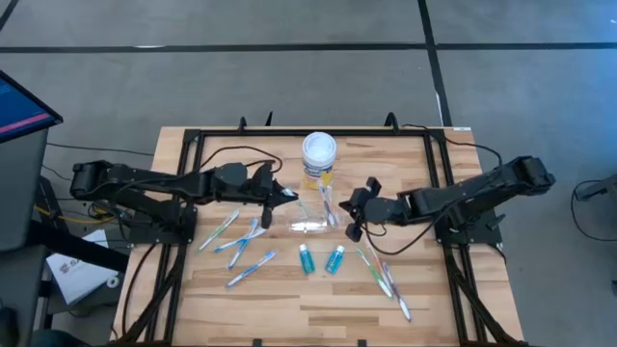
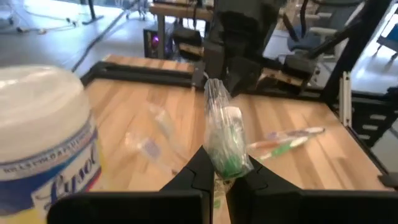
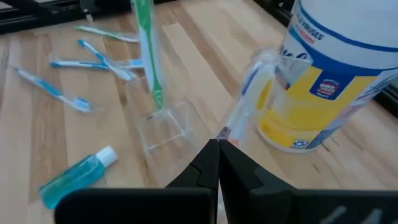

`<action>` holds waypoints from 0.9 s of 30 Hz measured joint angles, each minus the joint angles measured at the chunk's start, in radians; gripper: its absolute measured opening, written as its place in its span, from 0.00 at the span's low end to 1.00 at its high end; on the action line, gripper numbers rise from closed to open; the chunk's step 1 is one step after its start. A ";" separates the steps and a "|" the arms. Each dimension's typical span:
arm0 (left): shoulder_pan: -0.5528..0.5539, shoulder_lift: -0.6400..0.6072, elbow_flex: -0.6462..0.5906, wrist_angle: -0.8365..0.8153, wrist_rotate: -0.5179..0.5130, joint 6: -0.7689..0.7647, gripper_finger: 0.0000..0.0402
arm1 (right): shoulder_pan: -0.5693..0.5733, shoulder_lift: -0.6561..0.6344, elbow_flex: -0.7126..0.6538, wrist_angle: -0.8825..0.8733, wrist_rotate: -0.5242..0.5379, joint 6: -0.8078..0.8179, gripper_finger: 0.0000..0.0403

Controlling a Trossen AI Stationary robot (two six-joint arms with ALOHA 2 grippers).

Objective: Pick & Place toothbrushing station
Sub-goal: Put the right green toothbrush into the transparent organizer

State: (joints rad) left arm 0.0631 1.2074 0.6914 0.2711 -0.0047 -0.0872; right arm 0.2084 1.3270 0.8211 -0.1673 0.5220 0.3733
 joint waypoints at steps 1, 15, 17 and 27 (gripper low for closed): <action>0.000 -0.009 0.000 -0.027 -0.008 0.000 0.01 | -0.003 -0.001 0.000 0.000 0.000 0.001 0.00; 0.000 -0.116 -0.001 -0.225 -0.049 -0.044 0.01 | -0.008 -0.005 0.000 0.023 0.000 0.001 0.00; 0.000 -0.091 0.000 -0.231 -0.052 -0.046 0.02 | -0.008 -0.005 0.000 0.023 0.000 0.001 0.00; 0.000 0.027 -0.001 -0.218 -0.070 -0.060 0.03 | -0.008 -0.005 0.000 0.023 0.000 0.001 0.00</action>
State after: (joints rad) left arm 0.0631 1.2344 0.6903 0.0532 -0.0750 -0.1474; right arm 0.2005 1.3220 0.8211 -0.1440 0.5217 0.3744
